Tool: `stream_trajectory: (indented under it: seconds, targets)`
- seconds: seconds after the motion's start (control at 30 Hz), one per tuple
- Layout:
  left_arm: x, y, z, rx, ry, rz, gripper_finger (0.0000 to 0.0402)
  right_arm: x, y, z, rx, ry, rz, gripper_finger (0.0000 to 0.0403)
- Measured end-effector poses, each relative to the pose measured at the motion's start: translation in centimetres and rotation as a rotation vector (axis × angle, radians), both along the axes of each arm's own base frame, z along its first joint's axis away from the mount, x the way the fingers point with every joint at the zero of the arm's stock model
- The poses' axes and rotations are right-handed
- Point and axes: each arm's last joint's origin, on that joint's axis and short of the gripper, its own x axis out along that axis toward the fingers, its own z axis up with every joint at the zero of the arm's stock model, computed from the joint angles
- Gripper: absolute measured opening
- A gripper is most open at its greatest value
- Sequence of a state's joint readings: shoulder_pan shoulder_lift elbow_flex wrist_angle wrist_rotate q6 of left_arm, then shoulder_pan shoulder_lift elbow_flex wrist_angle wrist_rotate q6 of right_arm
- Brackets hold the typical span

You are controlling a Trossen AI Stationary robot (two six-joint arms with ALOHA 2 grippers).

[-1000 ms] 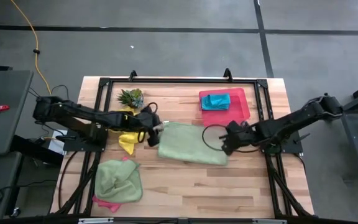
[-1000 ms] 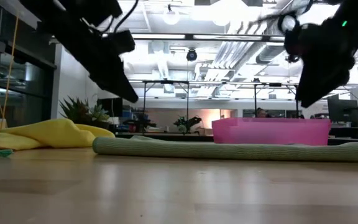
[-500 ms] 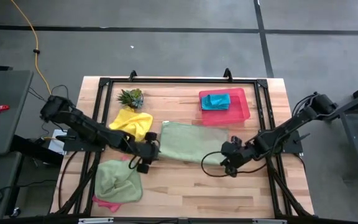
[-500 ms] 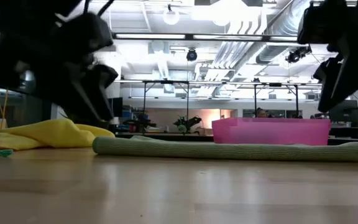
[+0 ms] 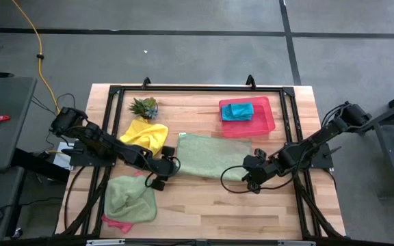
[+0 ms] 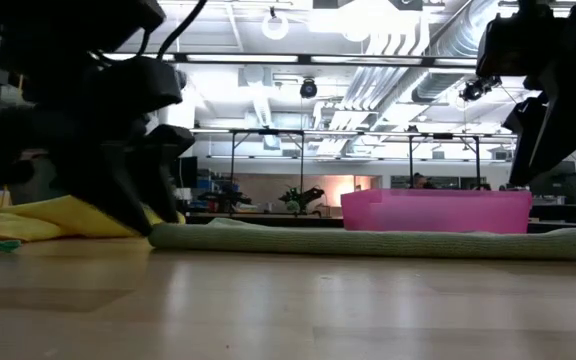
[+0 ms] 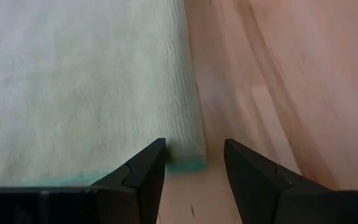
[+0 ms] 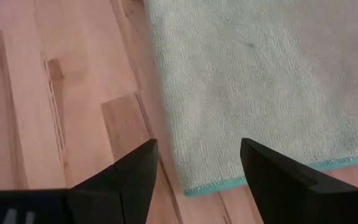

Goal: Fold microfiber towels
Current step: Fold the right green microfiber cloth

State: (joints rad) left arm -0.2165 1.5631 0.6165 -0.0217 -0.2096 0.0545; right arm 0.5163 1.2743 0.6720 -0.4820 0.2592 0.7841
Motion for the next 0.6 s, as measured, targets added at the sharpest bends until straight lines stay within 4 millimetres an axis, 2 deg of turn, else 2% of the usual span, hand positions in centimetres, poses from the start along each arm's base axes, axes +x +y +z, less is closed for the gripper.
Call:
stream_trajectory:
  seconds: [0.33,0.6]
  targets:
    - [0.1,-0.4,-0.9,-0.041,0.028,0.006,0.0154,0.0,0.0,0.0,-0.006,0.0,0.013,0.022]
    - [0.2,-1.0,-1.5,-0.027,0.04,0.011,0.0154,0.4,0.7,-0.5,-0.046,0.025,0.321,0.022]
